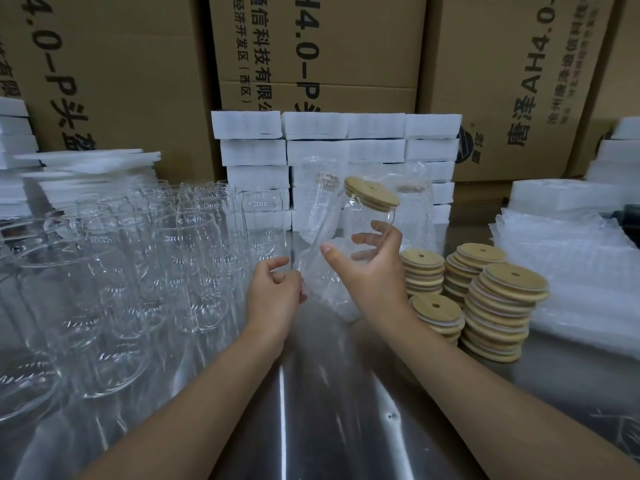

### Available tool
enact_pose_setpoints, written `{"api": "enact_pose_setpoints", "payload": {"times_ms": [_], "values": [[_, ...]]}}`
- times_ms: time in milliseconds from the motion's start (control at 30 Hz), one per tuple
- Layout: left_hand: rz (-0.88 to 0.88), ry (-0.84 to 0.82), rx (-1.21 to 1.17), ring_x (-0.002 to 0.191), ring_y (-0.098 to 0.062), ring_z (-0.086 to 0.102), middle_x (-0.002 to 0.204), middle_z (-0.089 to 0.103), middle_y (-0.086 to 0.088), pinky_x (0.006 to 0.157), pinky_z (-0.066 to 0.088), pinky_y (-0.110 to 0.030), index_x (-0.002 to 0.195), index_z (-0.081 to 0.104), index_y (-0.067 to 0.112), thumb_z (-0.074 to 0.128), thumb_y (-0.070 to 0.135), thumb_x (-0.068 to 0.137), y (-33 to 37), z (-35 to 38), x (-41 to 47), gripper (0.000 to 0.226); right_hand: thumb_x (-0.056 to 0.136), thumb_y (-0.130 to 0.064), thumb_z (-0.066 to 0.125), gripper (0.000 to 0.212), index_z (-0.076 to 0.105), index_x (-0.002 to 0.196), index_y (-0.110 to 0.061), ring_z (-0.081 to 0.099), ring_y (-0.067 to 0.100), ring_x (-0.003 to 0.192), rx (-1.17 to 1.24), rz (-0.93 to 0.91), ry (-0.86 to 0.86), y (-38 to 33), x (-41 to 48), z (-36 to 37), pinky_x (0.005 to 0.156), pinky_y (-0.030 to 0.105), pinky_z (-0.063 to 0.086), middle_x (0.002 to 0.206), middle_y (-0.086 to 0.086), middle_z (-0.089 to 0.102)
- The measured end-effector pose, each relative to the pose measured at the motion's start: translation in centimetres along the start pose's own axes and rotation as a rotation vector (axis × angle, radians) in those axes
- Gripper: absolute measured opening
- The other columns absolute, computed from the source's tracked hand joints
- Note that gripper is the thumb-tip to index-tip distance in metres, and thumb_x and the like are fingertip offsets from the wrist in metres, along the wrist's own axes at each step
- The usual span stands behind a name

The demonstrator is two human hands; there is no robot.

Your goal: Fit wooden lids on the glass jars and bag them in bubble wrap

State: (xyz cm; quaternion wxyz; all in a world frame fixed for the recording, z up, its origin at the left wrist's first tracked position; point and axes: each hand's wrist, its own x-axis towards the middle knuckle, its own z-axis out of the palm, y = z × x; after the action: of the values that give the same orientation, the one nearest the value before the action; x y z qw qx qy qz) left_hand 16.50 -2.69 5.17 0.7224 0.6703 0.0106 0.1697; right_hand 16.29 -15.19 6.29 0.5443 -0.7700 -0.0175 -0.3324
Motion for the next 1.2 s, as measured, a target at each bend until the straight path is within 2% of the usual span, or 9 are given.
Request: {"api": "enact_pose_setpoints", "payload": {"times_ms": [200,367,533,633,700,767,833,1000,1200], "values": [[0.283,-0.023,-0.078,0.051,0.001,0.044,0.067,0.047,0.002,0.051,0.041,-0.015,0.093,0.06,0.028,0.053,0.001,0.091,0.5,0.1,-0.9,0.028,0.064,-0.057,0.078,0.071,0.032,0.115,-0.038,0.049,0.007,0.097,-0.071,-0.061,-0.054,0.1,-0.2,-0.1,0.079,0.023,0.04,0.109,-0.015,0.055],[0.43,-0.197,-0.009,0.089,0.003,0.054,0.097,0.055,0.008,0.082,0.044,-0.015,0.115,0.057,0.027,0.055,0.013,0.075,1.0,0.1,-1.9,0.042,0.067,-0.059,0.075,0.073,0.037,0.122,-0.029,0.051,0.007,0.1,0.016,-0.012,0.006,0.0,0.1,-0.3,0.073,0.013,0.036,0.11,-0.014,0.056],[0.7,-0.315,0.409,0.134,-0.003,0.029,0.141,0.032,0.009,0.11,0.018,-0.009,0.139,0.03,0.032,0.079,0.017,0.065,-0.1,0.7,-2.4,0.09,0.072,-0.057,0.072,0.07,0.038,0.123,-0.024,0.054,-0.003,0.094,0.21,0.113,0.054,-0.6,0.6,-0.5,0.073,0.017,0.039,0.103,-0.018,0.051],[0.63,-0.241,0.431,0.132,0.004,0.015,0.144,0.017,0.008,0.106,0.009,-0.004,0.142,0.01,0.035,0.09,0.018,0.061,-0.8,1.0,-2.3,0.115,0.072,-0.055,0.074,0.067,0.038,0.12,-0.027,0.054,-0.005,0.094,0.218,0.109,0.023,-0.8,0.1,-0.3,0.081,0.02,0.043,0.102,-0.02,0.052],[0.461,-0.206,0.339,0.138,0.0,0.014,0.151,0.015,0.005,0.111,0.013,-0.016,0.151,-0.001,0.032,0.092,0.029,0.058,-0.9,1.0,-1.9,0.131,0.071,-0.052,0.077,0.069,0.038,0.122,-0.028,0.053,-0.009,0.097,0.196,0.065,-0.014,-1.0,-0.4,-0.1,0.081,0.009,0.041,0.105,-0.02,0.055],[0.323,-0.237,0.22,0.144,-0.008,0.023,0.158,0.021,0.003,0.118,0.024,-0.032,0.154,-0.003,0.03,0.093,0.037,0.05,-0.9,0.7,-1.4,0.141,0.068,-0.05,0.08,0.071,0.037,0.122,-0.032,0.052,-0.01,0.1,0.163,0.013,-0.047,-1.1,-0.8,0.1,0.081,0.005,0.04,0.111,-0.018,0.056],[0.286,-0.263,0.156,0.137,-0.009,0.041,0.151,0.04,0.004,0.111,0.039,-0.039,0.153,0.004,0.031,0.089,0.042,0.042,-1.0,0.4,-0.9,0.14,0.065,-0.051,0.081,0.077,0.038,0.126,-0.032,0.054,0.001,0.11,0.131,-0.025,-0.094,-1.2,-1.1,0.2,0.094,0.019,0.044,0.117,-0.014,0.057],[0.311,-0.194,0.094,0.108,0.018,0.054,0.119,0.058,0.02,0.082,0.045,-0.005,0.148,0.021,0.027,0.085,0.039,0.044,-1.6,0.5,-0.5,0.122,0.069,-0.056,0.074,0.076,0.049,0.133,-0.024,0.047,0.011,0.121,0.004,-0.13,-0.19,-1.6,-1.1,0.3,0.103,0.035,0.041,0.124,-0.009,0.053],[0.335,-0.06,-0.019,0.11,0.008,0.057,0.122,0.057,0.013,0.092,0.047,-0.015,0.145,0.027,0.029,0.094,0.047,0.045,-1.4,0.3,-0.4,0.122,0.083,-0.06,0.056,0.072,0.029,0.144,-0.034,0.046,-0.009,0.107,0.157,-0.072,-0.274,-1.7,-1.1,-0.2,0.082,0.01,0.039,0.128,-0.018,0.043]]}}
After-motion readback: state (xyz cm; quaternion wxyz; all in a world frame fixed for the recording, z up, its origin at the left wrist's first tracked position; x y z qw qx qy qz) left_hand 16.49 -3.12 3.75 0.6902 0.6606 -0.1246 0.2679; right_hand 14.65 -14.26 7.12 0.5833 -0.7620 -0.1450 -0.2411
